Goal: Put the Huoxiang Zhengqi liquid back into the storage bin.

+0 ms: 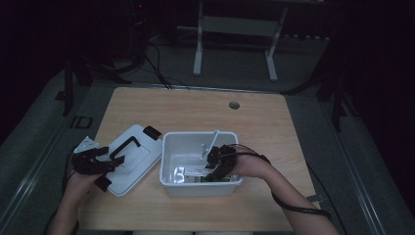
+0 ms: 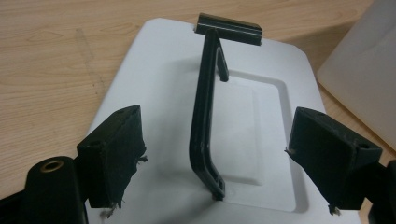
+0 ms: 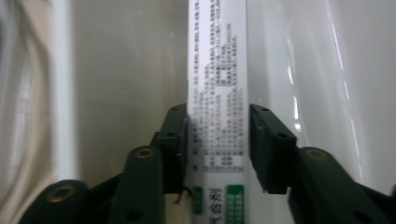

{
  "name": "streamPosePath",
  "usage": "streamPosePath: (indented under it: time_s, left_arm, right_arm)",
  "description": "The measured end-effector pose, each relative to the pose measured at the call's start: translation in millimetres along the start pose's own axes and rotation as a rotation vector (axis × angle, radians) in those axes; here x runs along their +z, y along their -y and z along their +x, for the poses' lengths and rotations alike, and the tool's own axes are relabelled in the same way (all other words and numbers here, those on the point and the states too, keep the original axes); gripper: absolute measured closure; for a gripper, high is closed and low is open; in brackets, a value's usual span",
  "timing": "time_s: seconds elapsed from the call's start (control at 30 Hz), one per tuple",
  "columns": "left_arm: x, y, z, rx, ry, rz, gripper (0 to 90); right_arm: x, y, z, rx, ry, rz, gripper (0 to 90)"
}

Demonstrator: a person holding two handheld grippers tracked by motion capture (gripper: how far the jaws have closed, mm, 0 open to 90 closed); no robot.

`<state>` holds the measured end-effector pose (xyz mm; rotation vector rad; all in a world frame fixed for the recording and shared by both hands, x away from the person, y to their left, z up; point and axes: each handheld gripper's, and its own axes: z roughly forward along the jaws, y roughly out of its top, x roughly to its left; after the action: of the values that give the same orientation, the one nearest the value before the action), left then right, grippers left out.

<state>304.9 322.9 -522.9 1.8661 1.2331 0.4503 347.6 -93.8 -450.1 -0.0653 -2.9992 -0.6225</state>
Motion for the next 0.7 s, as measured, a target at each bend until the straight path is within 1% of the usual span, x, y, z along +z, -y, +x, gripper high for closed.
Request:
streamPosePath:
  time_s: [0.07,0.13,0.2,0.27,0.43,0.47,0.53,0.57,0.6,0.63,0.7]
  left_arm:
    - [-0.4,-0.4,-0.7,0.005,0.011,-0.004,17.9]
    - [-0.7,-0.5,-1.6,0.012,0.013,-0.004,17.9]
    - [-0.6,-0.1,-2.2,0.023,0.007,0.003,18.0]
    - [-0.5,0.3,-2.8,0.030,0.005,0.005,18.0]
    - [0.3,0.4,-5.3,0.037,0.009,0.011,18.0]
    - [0.3,0.4,-5.9,0.041,0.009,0.011,18.0]
    - [0.2,0.2,-6.3,0.042,0.010,0.013,18.0]
    - [0.2,0.2,-6.3,0.042,0.010,0.013,18.0]
    - [-0.4,0.1,-6.7,0.040,0.008,0.009,18.0]
    - [-2.1,-0.1,-6.3,0.039,0.012,0.004,18.0]
    - [-4.0,0.5,-6.4,0.036,0.005,-0.005,18.0]
  right_arm:
    - [-3.9,-0.2,0.5,-0.006,0.009,-0.005,55.9]
    - [-8.1,1.3,1.0,0.001,0.015,-0.021,51.5]
    - [-13.5,4.9,1.2,0.010,0.033,-0.053,46.4]
    - [-19.7,8.5,1.2,0.023,0.052,-0.089,39.0]
    - [-40.3,24.5,0.0,0.084,0.105,-0.221,23.2]
    - [-45.3,29.0,-0.2,0.101,0.109,-0.251,19.3]
    - [-54.0,36.8,0.1,0.126,0.122,-0.310,17.8]
    - [-54.0,36.8,0.1,0.126,0.122,-0.310,17.8]
    - [-57.2,39.9,1.1,0.132,0.135,-0.328,16.6]
    - [-67.4,50.6,3.9,0.145,0.157,-0.378,13.9]
    - [-76.3,61.8,6.5,0.152,0.177,-0.454,13.8]
